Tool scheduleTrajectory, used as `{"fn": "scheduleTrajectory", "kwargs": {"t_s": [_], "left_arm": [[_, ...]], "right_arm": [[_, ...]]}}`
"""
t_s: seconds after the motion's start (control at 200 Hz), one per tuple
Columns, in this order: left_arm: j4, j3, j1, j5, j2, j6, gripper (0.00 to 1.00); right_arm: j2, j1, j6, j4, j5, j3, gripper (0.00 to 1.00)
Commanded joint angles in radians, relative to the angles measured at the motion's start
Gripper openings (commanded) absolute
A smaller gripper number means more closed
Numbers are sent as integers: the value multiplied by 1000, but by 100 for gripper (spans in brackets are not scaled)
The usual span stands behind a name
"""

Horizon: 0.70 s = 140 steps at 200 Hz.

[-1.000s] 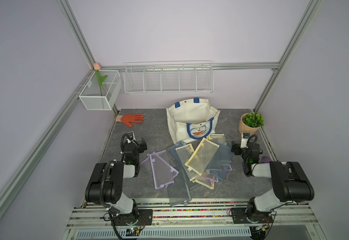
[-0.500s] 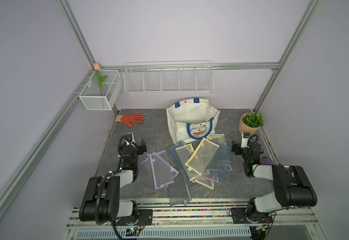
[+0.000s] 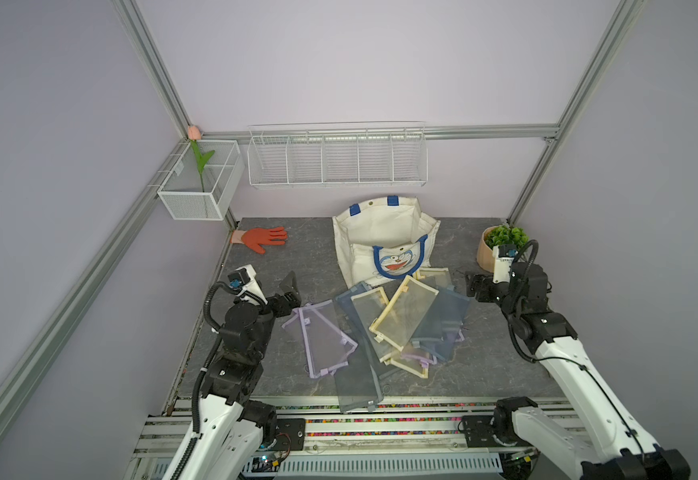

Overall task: Put the pencil pouch into the canvas bag
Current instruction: Pick up the pencil pouch.

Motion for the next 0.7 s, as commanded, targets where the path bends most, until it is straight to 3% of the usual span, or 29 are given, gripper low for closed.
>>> {"fn": "scheduleTrajectory", "kwargs": {"t_s": [0.0,0.09,0.16,0.32,0.45,0.695], "left_arm": [[-282,-2,-8,108,-3,-225,99],[-293,1,-23,252,32,-274,99],[-247,-1,-74,305,74,-310,99],[-101,94,-282,287,344,-351,99],[38,179,-420,262,589,-395,96],[142,367,-424,294,933,-395,89]], "right_arm": [[-55,80,103,-425,-121,24,88],[-54,205,113,-483,-148,93,88],[15,227,139,-512,-217,103,88],[176,229,212,-374,-442,59,88],[281,232,253,-245,-538,39,88],[445,216,220,-163,-580,105,89]]}}
